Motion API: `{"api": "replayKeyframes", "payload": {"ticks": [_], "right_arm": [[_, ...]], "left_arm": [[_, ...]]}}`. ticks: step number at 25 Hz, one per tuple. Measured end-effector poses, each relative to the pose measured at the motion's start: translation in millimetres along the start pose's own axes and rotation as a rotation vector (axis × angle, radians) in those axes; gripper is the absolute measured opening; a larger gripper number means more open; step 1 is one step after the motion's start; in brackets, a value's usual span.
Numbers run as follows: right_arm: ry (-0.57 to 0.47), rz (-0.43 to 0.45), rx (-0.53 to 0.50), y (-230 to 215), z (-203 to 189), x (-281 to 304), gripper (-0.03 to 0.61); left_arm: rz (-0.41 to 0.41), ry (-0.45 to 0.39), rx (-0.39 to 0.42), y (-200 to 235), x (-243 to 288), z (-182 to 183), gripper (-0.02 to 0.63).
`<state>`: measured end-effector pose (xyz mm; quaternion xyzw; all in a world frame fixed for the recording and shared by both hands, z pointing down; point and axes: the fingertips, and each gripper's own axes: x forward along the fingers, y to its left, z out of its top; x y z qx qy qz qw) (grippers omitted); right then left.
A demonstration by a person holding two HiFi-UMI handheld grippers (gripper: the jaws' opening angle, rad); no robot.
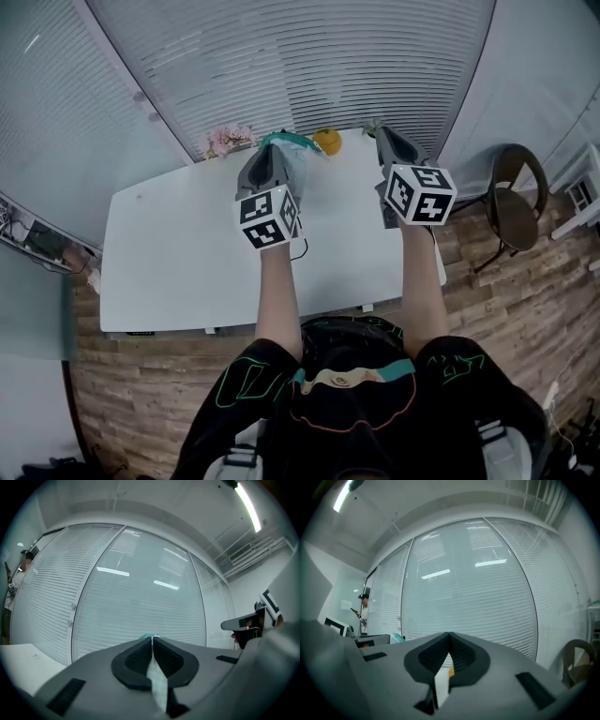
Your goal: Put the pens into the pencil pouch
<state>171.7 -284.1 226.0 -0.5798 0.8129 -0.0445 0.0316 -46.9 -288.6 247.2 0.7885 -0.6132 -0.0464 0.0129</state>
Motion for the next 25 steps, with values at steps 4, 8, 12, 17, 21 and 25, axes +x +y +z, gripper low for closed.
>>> {"api": "replayKeyframes", "payload": {"ticks": [4, 8, 12, 17, 21, 25], "right_arm": [[0.012, 0.018, -0.017, 3.5, -2.6, -1.5, 0.003], [0.014, 0.029, -0.018, 2.0, -2.5, -1.6, 0.002], [0.018, 0.034, -0.018, 4.1, -4.9, -0.5, 0.002], [0.021, 0.042, -0.017, 5.3, -7.8, 1.0, 0.003], [0.019, 0.047, -0.018, 4.9, -6.6, -2.3, 0.003], [0.015, 0.05, -0.021, 4.5, -5.1, -2.5, 0.003]], "left_arm": [[0.008, -0.008, 0.005, -1.2, -2.3, 2.6, 0.009], [0.016, -0.02, 0.003, -1.8, -2.9, 6.3, 0.009], [0.018, -0.028, 0.001, 1.4, -4.4, 9.2, 0.009], [0.017, -0.03, 0.0, 3.6, -4.7, 8.4, 0.009], [0.011, -0.029, 0.001, 0.9, -6.8, 8.7, 0.009], [0.005, -0.03, 0.003, -0.5, -6.7, 10.0, 0.009]]}}
